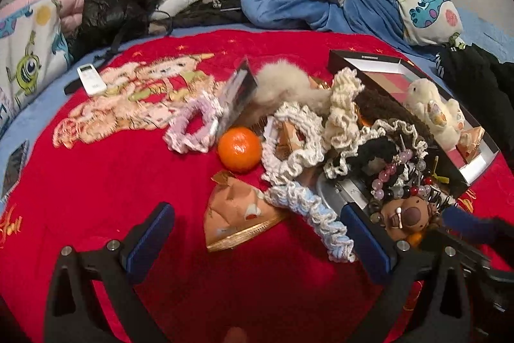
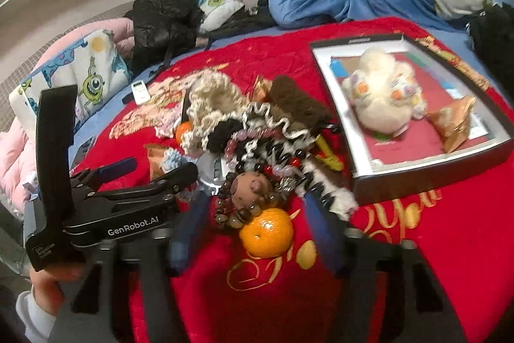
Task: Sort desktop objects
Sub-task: 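Grasp the blue crocheted scrunchie with the left tool while the right tool grasps the brown bead bracelet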
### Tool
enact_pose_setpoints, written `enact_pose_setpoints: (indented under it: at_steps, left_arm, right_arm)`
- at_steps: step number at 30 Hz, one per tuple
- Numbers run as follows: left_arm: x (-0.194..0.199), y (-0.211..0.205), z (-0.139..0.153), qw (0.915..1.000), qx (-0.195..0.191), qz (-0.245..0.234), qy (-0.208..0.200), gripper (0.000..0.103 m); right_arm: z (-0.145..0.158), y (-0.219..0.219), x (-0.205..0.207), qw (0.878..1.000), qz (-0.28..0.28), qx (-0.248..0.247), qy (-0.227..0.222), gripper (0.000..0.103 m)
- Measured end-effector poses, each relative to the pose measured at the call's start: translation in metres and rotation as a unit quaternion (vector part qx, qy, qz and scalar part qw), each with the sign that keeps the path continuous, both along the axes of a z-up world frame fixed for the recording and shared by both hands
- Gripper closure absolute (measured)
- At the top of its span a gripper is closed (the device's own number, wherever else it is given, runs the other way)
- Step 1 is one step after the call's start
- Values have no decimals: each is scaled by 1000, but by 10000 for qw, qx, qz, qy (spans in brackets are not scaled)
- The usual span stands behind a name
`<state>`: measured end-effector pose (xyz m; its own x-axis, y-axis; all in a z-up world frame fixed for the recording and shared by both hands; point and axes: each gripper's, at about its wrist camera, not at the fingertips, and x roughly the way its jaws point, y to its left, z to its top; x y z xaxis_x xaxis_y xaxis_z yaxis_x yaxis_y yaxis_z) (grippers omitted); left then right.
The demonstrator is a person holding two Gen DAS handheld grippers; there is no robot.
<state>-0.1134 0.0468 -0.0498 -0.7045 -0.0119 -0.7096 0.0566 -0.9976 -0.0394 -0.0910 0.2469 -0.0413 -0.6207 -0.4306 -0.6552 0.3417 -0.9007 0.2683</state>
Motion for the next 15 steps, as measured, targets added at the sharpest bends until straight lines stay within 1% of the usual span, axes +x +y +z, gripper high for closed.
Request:
enact_pose_setpoints:
  at_steps: [1,2,6,7,9,10,11,12,13,14,15]
  left_arm:
    - [-1,0,-2,10000,32,25,-49,0]
    - [-2,0,-4,9999,98,4,-114,2]
    - [-2,-4,-7,9987,472,-95,-174,15]
    - [-1,-3,-7,9986,489,-99,-168,17]
    - [1,-1,-6,9984,510,-163,-154,32]
    - [3,-1,-5,9986,496,-144,-132,36]
    - [4,-1,-4,9988,467,-111,-119,47]
    - [6,-2,-3,9992,379,-34,-124,68]
    - [5,-3,-5,9993,311,24,-203,76]
    - [4,-6,-7,9990,324,60,-294,78]
    - [3,-9,-9,9984,459,53,-335,78]
  right_arm:
    - [-4,-4,-2,10000,21,47,-82,62]
    - [-7,-6,-3,9999,17,101,-98,63]
    - [-7,-8,0,9999,51,150,-19,66]
    - [-7,-9,0,9999,50,149,-19,66]
    - [-7,-9,0,9999,29,162,-13,68]
    - [-7,-9,0,9998,20,175,-11,68]
    - [-7,-10,1,9998,-12,205,3,68]
    - [-7,-10,1,9998,-42,213,12,69]
    - [-6,-10,2,9997,-57,214,31,70]
    - [-5,-11,2,9997,-59,232,56,73]
    - [-4,-12,3,9997,-46,235,80,75]
